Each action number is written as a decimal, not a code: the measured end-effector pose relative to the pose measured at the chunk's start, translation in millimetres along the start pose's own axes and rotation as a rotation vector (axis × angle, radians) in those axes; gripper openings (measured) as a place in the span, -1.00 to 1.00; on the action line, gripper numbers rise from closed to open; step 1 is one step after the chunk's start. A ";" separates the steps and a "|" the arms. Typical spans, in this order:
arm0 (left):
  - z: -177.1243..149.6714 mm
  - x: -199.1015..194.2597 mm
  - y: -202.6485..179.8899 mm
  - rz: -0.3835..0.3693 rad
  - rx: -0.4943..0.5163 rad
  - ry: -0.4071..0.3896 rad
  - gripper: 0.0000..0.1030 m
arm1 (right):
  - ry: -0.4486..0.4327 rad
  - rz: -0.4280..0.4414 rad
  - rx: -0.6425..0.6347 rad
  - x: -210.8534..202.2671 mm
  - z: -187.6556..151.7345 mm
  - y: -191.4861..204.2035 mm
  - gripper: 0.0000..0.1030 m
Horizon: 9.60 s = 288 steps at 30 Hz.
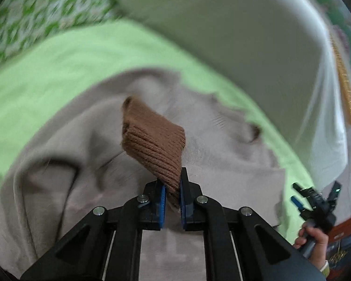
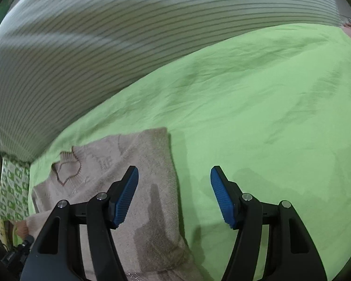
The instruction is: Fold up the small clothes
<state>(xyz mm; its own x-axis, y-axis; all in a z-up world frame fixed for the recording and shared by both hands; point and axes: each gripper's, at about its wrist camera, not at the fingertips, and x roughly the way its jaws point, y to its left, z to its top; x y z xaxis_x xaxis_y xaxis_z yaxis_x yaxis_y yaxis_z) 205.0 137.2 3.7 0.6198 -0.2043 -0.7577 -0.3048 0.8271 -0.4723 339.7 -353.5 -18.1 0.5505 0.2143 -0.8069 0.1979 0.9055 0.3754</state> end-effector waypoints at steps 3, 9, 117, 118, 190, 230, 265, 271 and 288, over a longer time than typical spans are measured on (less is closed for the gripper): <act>-14.1 4.8 23.6 0.032 -0.052 0.038 -0.84 | 0.042 0.018 -0.061 15.6 -4.6 15.3 0.26; -26.9 3.8 22.3 0.025 -0.057 0.064 -0.84 | 0.111 -0.070 -0.238 39.9 3.8 31.1 -0.85; 44.7 27.8 38.4 0.412 0.087 -0.003 0.01 | 0.134 0.030 0.081 15.5 -56.7 21.5 -0.89; 44.6 20.3 46.8 0.405 0.027 -0.018 0.01 | 0.093 0.085 0.054 5.2 -49.9 33.6 -0.89; -99.2 -126.7 84.2 0.152 0.144 0.256 0.48 | 0.107 -0.002 -0.175 -137.2 -148.1 -20.6 -0.10; -230.4 -132.9 98.6 -0.173 0.168 0.648 0.28 | 0.344 0.048 -0.056 -210.0 -302.7 -103.1 0.01; 9.1 -122.4 9.0 -0.295 0.195 0.102 -0.83 | -0.005 0.406 -0.082 -147.0 -61.5 8.3 -0.80; 65.7 -70.0 -10.4 -0.260 0.186 0.068 -0.83 | -0.015 0.410 -0.077 -97.1 -13.5 23.5 -0.80; 133.6 83.4 -8.7 -0.085 0.088 0.117 -0.77 | 0.108 0.280 0.010 44.2 49.5 15.9 -0.62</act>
<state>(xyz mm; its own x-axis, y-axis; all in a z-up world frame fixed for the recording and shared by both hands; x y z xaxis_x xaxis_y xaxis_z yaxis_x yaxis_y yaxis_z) 355.9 182.9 4.8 0.5505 -0.3313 -0.7663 -0.1866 0.8458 -0.4998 407.3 -347.7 -25.3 0.4955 0.4936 -0.7147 0.0585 0.8020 0.5944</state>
